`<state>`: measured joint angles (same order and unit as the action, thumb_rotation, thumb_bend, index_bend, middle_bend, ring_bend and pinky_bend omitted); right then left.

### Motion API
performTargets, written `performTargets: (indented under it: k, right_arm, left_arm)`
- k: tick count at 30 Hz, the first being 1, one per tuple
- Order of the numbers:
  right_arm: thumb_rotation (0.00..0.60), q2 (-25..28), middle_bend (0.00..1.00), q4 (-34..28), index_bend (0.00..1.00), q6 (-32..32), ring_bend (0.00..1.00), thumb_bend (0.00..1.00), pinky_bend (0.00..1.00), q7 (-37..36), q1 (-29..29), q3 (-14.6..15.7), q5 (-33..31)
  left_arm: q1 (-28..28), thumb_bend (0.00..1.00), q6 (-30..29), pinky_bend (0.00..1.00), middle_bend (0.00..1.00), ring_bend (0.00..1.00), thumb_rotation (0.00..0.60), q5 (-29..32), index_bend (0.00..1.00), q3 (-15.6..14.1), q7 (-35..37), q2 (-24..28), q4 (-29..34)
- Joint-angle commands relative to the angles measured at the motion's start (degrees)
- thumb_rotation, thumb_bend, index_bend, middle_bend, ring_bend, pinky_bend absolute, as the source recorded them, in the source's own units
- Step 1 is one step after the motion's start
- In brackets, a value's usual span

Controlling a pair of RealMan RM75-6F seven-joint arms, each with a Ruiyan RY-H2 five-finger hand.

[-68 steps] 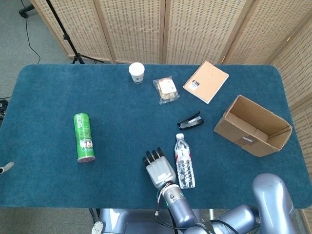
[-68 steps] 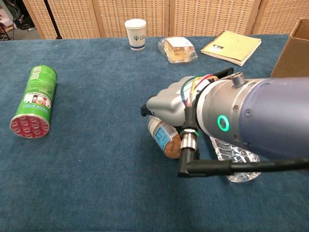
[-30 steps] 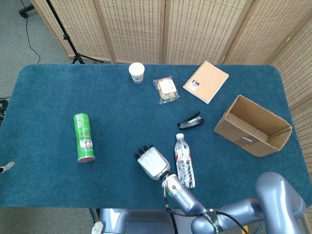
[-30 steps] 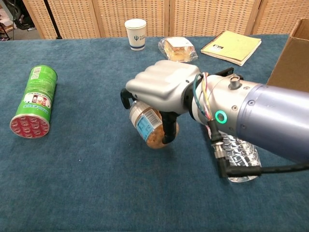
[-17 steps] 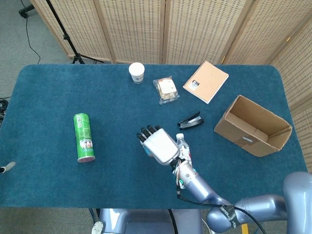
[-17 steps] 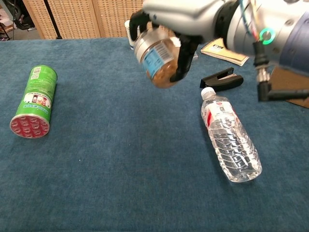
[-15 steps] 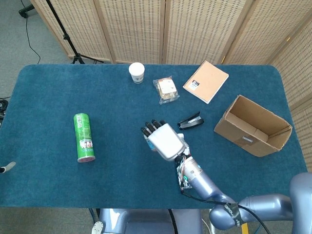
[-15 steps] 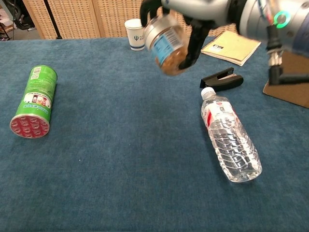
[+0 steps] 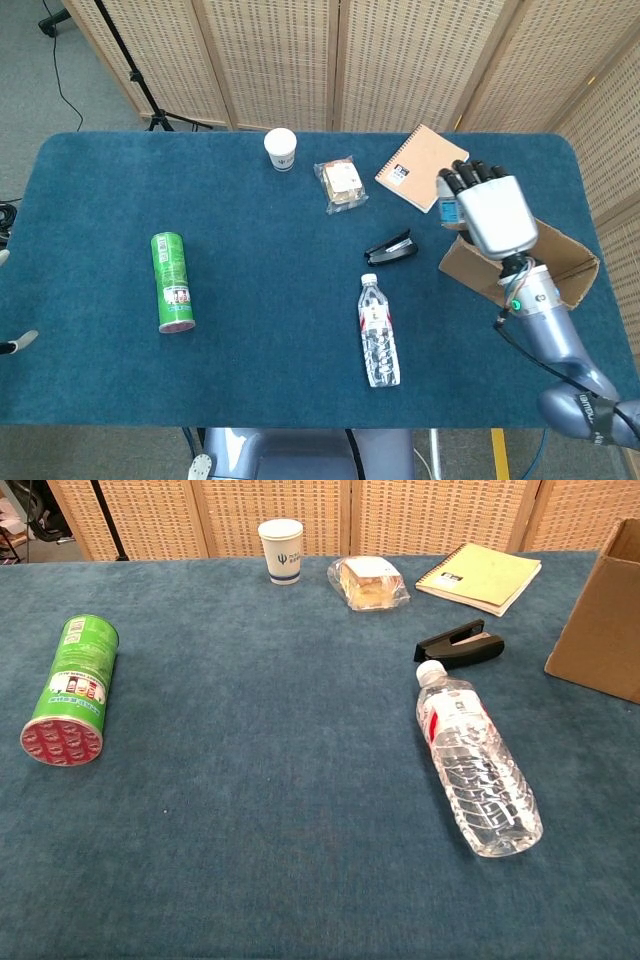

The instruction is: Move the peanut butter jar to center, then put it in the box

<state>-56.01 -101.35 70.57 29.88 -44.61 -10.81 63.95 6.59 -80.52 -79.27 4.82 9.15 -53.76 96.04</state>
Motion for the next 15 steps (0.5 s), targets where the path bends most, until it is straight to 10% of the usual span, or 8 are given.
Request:
performTargets:
  k: [1,15]
  right_arm:
    - [0.600,3.0,0.58,5.5,0.61,-2.5,0.44,0.40,0.44,-3.9,3.9,4.0,4.9]
    - [0.600,-2.9,0.55,21.6,0.61,-5.2,0.43,0.40,0.44,-9.1,7.4,8.5,15.3]
  left_arm:
    - [0.0,0.00,0.1,0.03,0.00,0.00,0.600,0.2,0.00,0.0,-0.2,0.0,0.1]
    - [0.4,0.00,1.0,0.03,0.00,0.00,0.600,0.1,0.00,-0.2,-1.7,-0.2,0.5]
